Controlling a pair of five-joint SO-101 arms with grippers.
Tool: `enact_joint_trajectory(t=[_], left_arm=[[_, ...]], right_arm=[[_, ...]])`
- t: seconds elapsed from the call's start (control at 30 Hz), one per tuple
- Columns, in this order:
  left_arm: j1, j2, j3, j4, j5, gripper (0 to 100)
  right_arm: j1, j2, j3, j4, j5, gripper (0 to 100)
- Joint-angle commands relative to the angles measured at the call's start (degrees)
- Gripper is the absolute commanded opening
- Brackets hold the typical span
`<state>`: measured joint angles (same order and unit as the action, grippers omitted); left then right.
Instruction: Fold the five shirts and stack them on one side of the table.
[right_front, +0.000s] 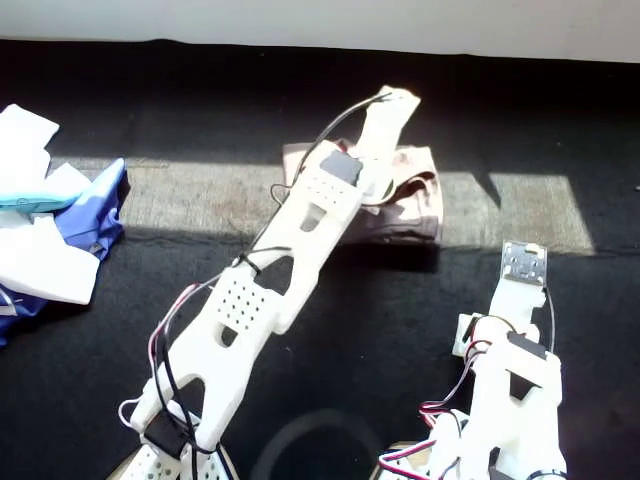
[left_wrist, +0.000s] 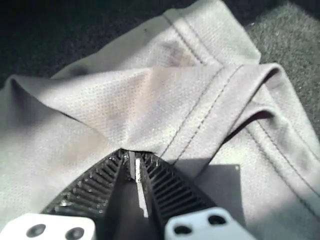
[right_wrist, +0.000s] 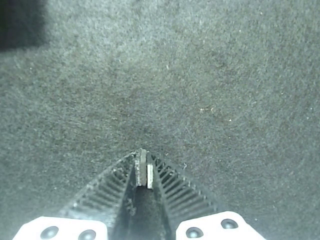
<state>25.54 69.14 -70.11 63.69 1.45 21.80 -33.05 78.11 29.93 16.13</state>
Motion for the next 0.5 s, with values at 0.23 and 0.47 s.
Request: enact_joint_trajectory(t=[0.23, 0.47], left_arm=[[1.54, 13.05, -20.62, -32.09, -0.09, 1], [1.98, 13.23, -24.40, -32.88, -0.09, 1]], right_arm=[[1.10, 0.48, 0.13, -1.10, 0.09, 0.7], [1.10, 0.48, 0.13, -1.10, 0.09, 0.7]])
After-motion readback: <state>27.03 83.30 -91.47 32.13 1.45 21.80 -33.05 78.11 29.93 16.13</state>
